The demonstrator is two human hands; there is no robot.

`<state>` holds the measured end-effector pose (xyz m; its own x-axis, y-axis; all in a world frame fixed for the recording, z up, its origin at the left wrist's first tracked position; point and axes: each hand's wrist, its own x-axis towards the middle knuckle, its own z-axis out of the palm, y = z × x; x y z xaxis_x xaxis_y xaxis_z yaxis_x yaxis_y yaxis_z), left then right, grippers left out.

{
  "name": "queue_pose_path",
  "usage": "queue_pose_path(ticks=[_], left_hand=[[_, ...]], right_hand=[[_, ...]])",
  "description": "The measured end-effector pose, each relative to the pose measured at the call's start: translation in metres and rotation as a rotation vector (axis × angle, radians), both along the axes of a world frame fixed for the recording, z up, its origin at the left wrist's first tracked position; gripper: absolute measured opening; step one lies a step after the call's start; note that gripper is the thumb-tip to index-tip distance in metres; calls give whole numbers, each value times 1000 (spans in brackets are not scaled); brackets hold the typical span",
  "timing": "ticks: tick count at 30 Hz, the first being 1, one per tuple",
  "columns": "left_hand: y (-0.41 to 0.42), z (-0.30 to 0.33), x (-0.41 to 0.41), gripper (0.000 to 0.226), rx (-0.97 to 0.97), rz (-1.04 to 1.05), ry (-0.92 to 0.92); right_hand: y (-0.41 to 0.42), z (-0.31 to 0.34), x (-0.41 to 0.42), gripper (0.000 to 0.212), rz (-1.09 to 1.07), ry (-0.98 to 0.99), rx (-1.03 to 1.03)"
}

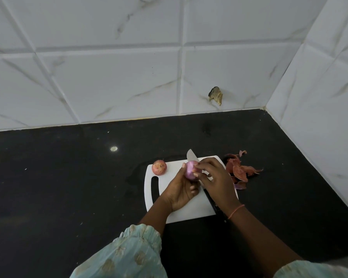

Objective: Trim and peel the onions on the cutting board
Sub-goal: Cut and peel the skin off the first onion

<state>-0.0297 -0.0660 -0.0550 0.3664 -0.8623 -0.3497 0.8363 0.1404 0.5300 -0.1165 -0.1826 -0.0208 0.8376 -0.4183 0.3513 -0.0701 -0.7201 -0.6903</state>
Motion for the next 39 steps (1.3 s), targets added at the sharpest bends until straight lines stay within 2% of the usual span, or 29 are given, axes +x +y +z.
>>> queue_pose_path(ticks=[5,10,18,26,28,32,34,36,39], left_hand=[[1,3,0,54,8,-21,-58],[1,3,0,52,0,0,-43],[1,1,1,50,-1,10,-32],[0,-1,2,49,-33,0,2],[0,-1,3,52,-29,-1,8],[1,-5,2,57,-18,0,-22],[0,-6,2,57,6,17,-32],[0,-4,2,54,24,28,-29],[0,-2,1,45,28,28,-23]], right_hand=[[-2,9,3,15,-5,-22,-12],[-4,18,10,12,64,105,-154],[-4,14,13,4,-39,91,402],[0,15,16,8,-117,123,611],[0,17,14,9,-86,127,569],[1,19,5,6,14,125,178],[1,16,3,7,38,140,96],[2,13,2,7,54,139,105],[5,14,5,10,23,155,272]])
